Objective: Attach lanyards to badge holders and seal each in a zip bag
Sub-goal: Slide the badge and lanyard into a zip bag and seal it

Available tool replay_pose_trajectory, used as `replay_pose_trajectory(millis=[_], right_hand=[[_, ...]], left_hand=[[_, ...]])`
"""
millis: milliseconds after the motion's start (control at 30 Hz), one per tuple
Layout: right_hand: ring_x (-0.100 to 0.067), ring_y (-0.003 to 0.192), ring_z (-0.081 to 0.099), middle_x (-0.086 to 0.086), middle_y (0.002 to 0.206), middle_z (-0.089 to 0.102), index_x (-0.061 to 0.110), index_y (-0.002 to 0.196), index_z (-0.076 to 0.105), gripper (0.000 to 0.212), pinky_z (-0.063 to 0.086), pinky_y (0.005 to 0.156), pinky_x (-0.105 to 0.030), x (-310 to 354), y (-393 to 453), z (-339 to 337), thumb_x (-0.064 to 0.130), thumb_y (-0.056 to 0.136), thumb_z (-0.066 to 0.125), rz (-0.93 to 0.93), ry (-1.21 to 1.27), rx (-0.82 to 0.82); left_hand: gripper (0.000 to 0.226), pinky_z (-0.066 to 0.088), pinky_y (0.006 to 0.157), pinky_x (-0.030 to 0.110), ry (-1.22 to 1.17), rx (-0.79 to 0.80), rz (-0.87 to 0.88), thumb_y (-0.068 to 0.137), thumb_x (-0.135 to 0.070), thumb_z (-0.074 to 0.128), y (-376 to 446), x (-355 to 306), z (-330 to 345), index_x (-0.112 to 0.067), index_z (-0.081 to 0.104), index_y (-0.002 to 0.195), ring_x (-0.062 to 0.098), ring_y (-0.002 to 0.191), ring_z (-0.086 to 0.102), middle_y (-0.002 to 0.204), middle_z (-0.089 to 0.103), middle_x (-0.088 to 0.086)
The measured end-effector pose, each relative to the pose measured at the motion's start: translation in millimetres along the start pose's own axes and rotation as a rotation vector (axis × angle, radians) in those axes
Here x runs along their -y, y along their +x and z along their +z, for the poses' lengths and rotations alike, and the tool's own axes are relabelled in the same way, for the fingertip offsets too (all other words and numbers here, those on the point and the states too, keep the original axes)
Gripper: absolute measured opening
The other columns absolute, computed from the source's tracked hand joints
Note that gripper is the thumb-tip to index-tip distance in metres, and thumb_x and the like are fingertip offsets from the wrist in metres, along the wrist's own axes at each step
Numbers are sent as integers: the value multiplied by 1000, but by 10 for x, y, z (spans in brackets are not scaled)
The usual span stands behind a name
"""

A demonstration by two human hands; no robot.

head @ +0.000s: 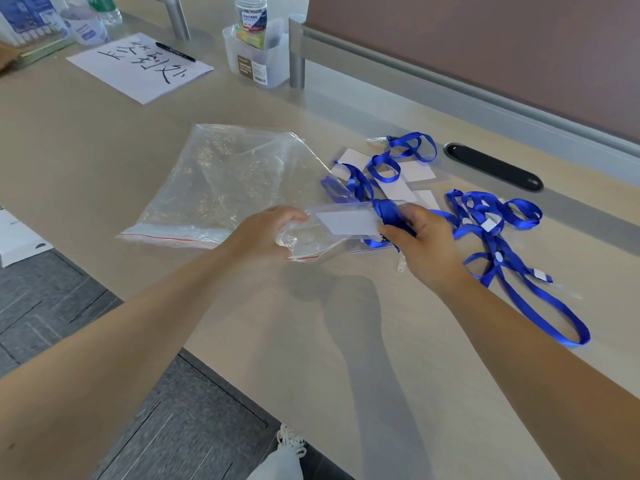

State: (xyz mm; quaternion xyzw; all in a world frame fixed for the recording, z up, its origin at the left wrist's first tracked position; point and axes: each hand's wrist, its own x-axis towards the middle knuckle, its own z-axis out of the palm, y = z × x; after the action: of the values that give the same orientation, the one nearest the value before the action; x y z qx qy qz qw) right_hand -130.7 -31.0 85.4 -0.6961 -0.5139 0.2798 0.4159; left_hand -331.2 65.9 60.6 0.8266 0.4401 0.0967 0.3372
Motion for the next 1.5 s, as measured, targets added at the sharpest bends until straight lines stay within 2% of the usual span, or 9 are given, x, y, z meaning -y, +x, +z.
replay_pose_trajectory(millis=[233, 367, 500, 667, 800, 1000, 1133, 1300, 1500], right_hand=[[-12, 68, 45, 4, 75, 51, 4, 103, 56, 15, 35, 58, -7, -26, -8, -311, 10, 91, 48, -23, -243, -74], [-27, 89, 52, -14, 97, 62, 3, 108, 60, 22, 38, 79, -28, -45, -40, -577, 7, 90, 49, -27, -480, -88], [-40, 105, 51, -22, 111, 57, -1, 96, 67, 22, 41, 90, -50, -94, -123, -782, 0, 80, 52, -83, -632, -153], [-32, 91, 53, -15, 97, 63, -1, 105, 62, 23, 40, 82, -37, -76, -200, -1084, 2, 87, 48, 43, -613, -148], [-31, 90, 53, -11, 98, 63, 8, 107, 60, 23, 41, 75, -32, -95, -265, -1280, 6, 89, 45, 142, -541, -199], [-23, 86, 45, 1, 96, 50, 12, 109, 45, 21, 32, 74, -25, -87, -307, -1441, 6, 89, 47, 197, -408, -182], [-21, 81, 47, 3, 91, 52, 16, 95, 42, 21, 33, 70, -21, -73, -322, -1478, 2, 84, 54, 118, -369, -231], [-2, 70, 50, 6, 87, 53, 13, 107, 66, 31, 38, 65, -2, -43, -315, -1482, -2, 81, 58, -1, -309, -303], [-10, 78, 50, 5, 83, 54, 12, 116, 61, 35, 36, 71, -5, -10, -260, -1447, -2, 85, 53, -59, -337, -170]], left_hand=[[57, 32, 72, 11, -110, 17, 85, 73, 0, 62, 196, -299, 44, -16, 49, 126, 12, 112, 47, 132, 49, -1], [57, 32, 70, 1, -124, 33, 129, 75, 7, 59, 337, -552, 98, -16, 49, 126, 8, 107, 45, 129, 51, -2], [52, 36, 76, 11, -160, 119, 209, 74, -2, 59, 454, -889, 214, -20, 52, 122, 14, 113, 49, 120, 53, -7], [42, 35, 75, 0, -300, 242, 280, 76, -10, 69, 508, -1340, 358, -34, 52, 105, 2, 99, 50, 107, 55, -18], [62, 37, 71, -3, -330, 333, 283, 65, -15, 78, 517, -1547, 371, -42, 44, 108, -13, 95, 44, 103, 44, -35], [51, 39, 87, 13, -248, 262, 345, 86, -6, 51, 564, -1724, 410, -40, 45, 124, 2, 110, 48, 115, 49, -21], [51, 40, 89, 22, -351, 183, 315, 86, -4, 54, 633, -1760, 436, -27, 43, 130, 6, 108, 47, 111, 52, -9], [22, 43, 71, 16, -458, 107, 272, 79, -5, 65, 701, -1782, 460, -22, 55, 88, 9, 86, 57, 90, 60, -6], [20, 49, 74, 17, -553, 177, 280, 78, 7, 62, 689, -1871, 466, -13, 60, 82, 5, 72, 60, 73, 61, -6]])
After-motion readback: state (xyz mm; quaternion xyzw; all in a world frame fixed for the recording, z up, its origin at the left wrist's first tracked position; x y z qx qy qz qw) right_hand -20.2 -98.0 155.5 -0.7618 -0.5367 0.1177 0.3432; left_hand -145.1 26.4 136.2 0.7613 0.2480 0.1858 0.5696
